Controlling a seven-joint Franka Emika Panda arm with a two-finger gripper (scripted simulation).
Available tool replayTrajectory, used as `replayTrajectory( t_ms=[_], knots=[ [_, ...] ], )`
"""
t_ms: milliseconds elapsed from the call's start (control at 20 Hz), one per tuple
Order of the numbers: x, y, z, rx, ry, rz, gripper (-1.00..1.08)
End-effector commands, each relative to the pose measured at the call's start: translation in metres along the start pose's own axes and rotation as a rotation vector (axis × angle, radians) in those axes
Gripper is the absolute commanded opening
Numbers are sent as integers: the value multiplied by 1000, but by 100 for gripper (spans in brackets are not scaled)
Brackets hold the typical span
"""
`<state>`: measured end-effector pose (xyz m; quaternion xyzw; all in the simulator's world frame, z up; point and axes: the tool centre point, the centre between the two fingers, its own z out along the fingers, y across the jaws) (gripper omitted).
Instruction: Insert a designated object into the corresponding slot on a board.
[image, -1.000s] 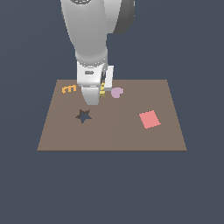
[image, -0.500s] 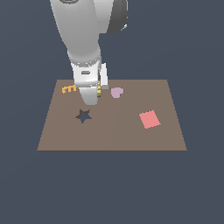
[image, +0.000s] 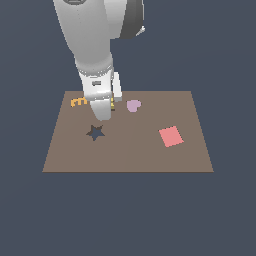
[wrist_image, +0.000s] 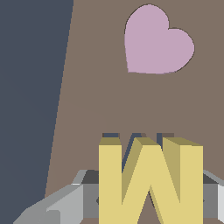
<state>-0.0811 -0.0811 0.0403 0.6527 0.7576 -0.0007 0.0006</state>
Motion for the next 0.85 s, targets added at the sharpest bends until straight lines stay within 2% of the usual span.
replayTrajectory(
  t_ms=[0,300,350,800],
  knots=[
    [0,0,1,0,0,0,-100],
    [0,0,10,0,0,-4,-100],
    [0,0,10,0,0,-4,100],
    [0,0,10,0,0,-4,100]
  ],
)
